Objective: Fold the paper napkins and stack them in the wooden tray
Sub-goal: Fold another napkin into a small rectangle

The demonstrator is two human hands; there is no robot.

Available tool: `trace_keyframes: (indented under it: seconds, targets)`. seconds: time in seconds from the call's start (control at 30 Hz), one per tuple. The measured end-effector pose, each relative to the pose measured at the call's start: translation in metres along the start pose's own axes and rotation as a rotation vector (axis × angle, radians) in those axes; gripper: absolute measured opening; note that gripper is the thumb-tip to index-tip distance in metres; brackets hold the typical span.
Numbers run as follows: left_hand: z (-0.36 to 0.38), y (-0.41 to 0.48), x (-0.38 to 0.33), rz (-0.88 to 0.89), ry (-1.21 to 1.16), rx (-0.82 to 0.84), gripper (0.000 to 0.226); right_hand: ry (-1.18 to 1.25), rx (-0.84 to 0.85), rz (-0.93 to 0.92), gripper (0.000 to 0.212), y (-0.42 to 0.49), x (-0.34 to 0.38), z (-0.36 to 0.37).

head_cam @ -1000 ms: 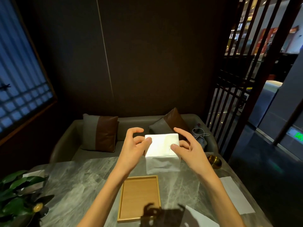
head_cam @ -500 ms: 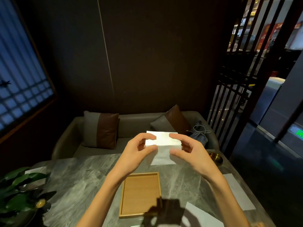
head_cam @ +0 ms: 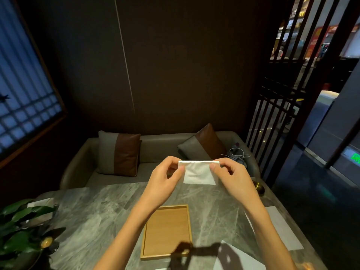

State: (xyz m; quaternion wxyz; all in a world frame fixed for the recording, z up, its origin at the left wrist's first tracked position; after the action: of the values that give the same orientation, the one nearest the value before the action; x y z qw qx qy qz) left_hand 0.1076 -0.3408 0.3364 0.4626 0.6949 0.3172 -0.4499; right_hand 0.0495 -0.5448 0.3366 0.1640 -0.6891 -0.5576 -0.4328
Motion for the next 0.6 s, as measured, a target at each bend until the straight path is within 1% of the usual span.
trace_keyframes:
  seconds: [0.03, 0.07, 0.1, 0.17, 0.2, 0.23, 0.27, 0.33, 0.43, 0.47, 0.6]
  targets:
    - [0.004, -0.001, 0.0, 0.067, 0.028, -0.044, 0.008, -0.033, -0.07, 0.052, 0.018, 0.001, 0.001, 0.002]
    - [0.007, -0.002, 0.001, 0.18, 0.104, -0.081, 0.011, -0.044, -0.1, 0.107, 0.027, 0.001, 0.003, 0.005]
    - [0.01, -0.003, 0.003, 0.321, 0.208, -0.088, 0.016, 0.024, -0.071, 0.155, 0.038, 0.002, 0.005, 0.008]
    - [0.016, -0.004, 0.01, 0.611, 0.413, -0.013, 0.02, 0.35, 0.055, 0.241, 0.059, 0.003, 0.012, 0.015]
    - [0.018, -0.006, 0.014, 0.716, 0.485, 0.025, 0.019, 0.453, 0.084, 0.252, 0.063, 0.002, 0.014, 0.017]
    - [0.02, -0.006, 0.017, 0.789, 0.54, 0.046, 0.02, 0.46, 0.082, 0.235, 0.062, 0.001, 0.015, 0.018]
    - [0.022, -0.008, 0.021, 0.836, 0.573, 0.056, 0.022, 0.415, 0.064, 0.213, 0.062, 0.001, 0.014, 0.018]
    - [0.025, -0.01, 0.025, 0.872, 0.586, 0.061, 0.023, 0.368, 0.041, 0.196, 0.065, -0.001, 0.01, 0.018]
    - [0.023, -0.011, 0.03, 0.901, 0.589, 0.021, 0.011, 0.404, 0.06, 0.221, 0.071, -0.001, 0.007, 0.022]
    - [0.021, -0.011, 0.031, 0.909, 0.586, 0.003, 0.011, 0.418, 0.07, 0.23, 0.075, -0.001, 0.006, 0.022]
    - [0.024, -0.016, 0.036, 0.973, 0.592, -0.025, 0.021, 0.499, 0.12, 0.264, 0.086, -0.003, 0.005, 0.028]
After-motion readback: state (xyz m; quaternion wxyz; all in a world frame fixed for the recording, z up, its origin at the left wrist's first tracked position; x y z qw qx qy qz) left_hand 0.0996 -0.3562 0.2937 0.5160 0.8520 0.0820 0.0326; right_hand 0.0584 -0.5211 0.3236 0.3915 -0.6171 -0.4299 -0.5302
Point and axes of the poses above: each hand's wrist, its own y-axis towards the middle knuckle, its own z-axis out of the palm, x = y × z, the point moved 1 cm from there along y, towards the middle knuckle, and after that the axes turned 13 degrees about -y, right-handed, at the moved point
